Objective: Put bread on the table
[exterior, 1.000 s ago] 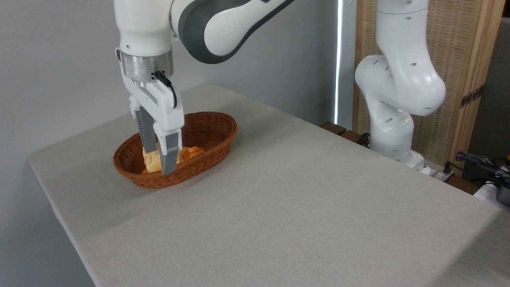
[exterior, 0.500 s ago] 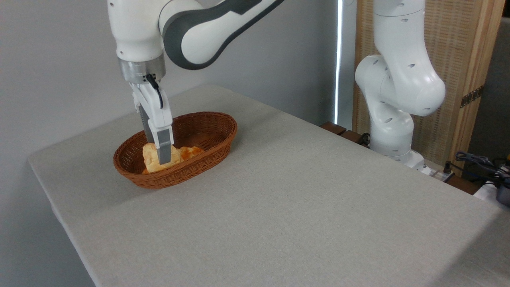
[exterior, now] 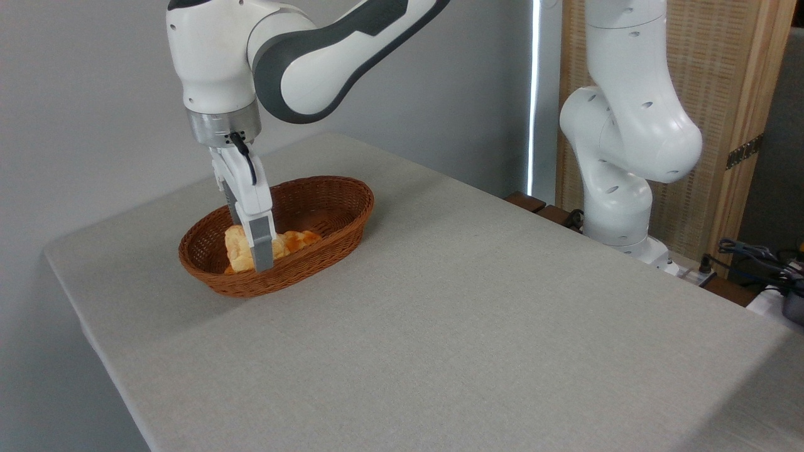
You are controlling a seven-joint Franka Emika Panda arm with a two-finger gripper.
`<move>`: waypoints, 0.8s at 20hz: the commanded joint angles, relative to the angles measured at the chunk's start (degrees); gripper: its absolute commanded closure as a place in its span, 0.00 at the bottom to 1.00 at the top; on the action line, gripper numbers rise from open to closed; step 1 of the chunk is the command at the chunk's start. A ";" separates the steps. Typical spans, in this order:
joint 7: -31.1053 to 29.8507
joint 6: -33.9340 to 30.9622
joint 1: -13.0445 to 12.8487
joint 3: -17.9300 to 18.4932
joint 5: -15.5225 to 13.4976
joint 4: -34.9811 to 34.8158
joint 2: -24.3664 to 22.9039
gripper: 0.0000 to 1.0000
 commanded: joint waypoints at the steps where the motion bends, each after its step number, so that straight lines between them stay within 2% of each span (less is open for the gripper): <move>1: 0.28 1.24 0.14 -0.24 0.42 0.14 0.09 0.66; 12: 0.11 1.15 0.22 0.20 0.16 0.23 -0.88 0.63; 16: 0.11 -0.60 1.10 1.34 -2.30 3.74 -1.84 0.63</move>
